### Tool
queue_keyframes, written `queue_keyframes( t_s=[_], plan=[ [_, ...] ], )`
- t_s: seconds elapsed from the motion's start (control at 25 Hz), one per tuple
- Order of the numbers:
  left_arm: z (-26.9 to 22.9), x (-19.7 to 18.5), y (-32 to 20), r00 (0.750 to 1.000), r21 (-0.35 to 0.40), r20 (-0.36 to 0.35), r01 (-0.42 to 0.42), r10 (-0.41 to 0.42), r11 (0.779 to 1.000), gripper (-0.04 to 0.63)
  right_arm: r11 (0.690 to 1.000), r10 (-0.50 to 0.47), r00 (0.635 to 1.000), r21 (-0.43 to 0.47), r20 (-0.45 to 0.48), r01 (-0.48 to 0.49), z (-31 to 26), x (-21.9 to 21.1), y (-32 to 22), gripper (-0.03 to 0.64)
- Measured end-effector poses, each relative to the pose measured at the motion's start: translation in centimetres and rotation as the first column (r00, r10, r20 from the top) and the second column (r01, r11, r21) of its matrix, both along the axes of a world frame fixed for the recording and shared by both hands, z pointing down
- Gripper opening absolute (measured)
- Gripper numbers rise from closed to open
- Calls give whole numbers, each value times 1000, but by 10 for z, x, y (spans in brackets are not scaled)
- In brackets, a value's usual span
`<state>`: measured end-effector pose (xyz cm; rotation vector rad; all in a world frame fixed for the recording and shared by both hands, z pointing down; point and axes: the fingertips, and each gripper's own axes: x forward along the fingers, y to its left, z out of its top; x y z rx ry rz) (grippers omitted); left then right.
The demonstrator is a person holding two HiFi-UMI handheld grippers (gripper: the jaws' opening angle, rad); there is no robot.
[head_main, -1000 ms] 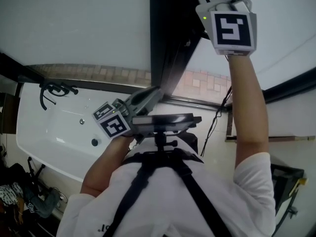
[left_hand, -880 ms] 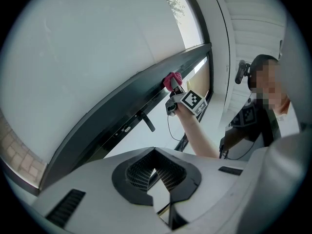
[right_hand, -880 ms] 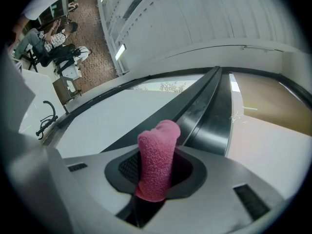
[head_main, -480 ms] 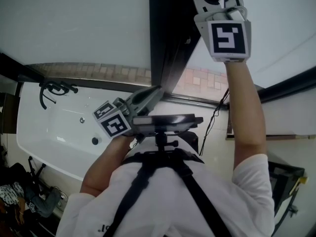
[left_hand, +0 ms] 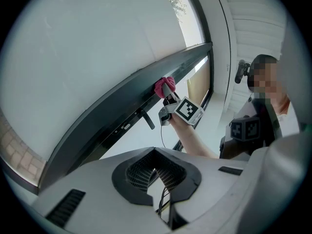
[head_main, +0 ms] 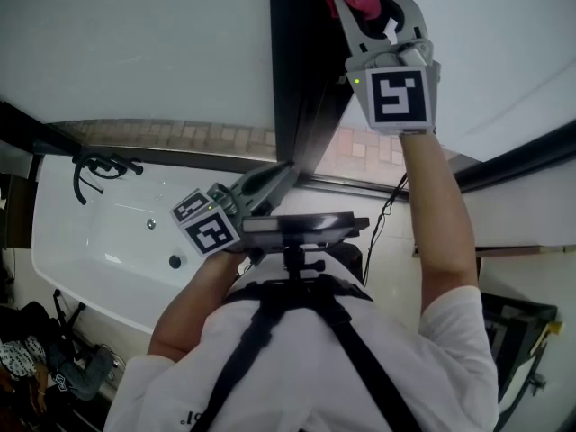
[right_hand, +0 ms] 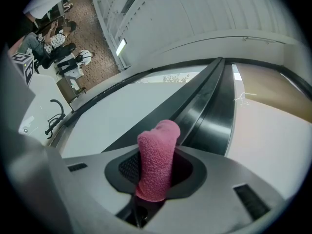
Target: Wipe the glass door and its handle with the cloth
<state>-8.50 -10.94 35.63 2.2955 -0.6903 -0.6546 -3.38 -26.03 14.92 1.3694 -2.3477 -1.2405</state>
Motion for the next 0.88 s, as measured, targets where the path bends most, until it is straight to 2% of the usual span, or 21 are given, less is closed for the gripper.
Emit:
queue_keyframes(
  t_s=[0.48, 0.88],
  plan=[
    [1, 1, 0, 1000, -6, 4, -6, 6, 1000, -8, 998, 9, 998, -69, -60, -13, 58, -2, 1, 98],
    [2, 2, 1, 1000, -9, 7, -7, 7, 1000, -8, 997, 13, 991, -69, -135, -22, 95, -5, 4, 98]
  ],
)
